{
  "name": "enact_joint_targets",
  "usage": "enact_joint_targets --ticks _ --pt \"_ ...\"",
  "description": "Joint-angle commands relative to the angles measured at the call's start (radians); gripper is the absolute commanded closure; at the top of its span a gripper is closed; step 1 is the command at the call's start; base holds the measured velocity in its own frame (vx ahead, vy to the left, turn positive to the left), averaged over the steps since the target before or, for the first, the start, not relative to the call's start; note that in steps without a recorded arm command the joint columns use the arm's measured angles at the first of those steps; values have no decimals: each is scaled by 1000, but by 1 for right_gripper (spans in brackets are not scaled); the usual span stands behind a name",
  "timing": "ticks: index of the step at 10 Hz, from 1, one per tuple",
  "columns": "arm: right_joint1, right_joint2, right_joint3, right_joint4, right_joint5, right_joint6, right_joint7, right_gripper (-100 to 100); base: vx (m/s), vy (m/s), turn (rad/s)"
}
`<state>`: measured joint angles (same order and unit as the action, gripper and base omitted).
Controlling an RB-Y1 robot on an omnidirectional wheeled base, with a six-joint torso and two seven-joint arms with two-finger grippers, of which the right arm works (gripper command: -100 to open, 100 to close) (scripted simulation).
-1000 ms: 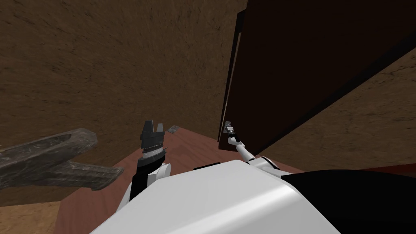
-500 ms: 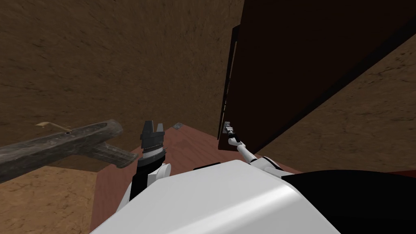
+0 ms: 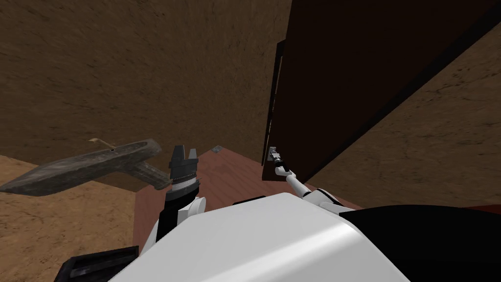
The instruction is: Pull the door open
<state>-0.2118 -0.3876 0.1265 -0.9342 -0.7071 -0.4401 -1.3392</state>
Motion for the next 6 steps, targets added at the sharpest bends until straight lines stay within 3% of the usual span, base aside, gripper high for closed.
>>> enact_joint_targets --ticks 1,6 --pt "7 -10 23 -13 3 0 -16 100 -222 -102 107" --pt "24 -46 86 -50 10 -4 -67 100 -228 -78 100"
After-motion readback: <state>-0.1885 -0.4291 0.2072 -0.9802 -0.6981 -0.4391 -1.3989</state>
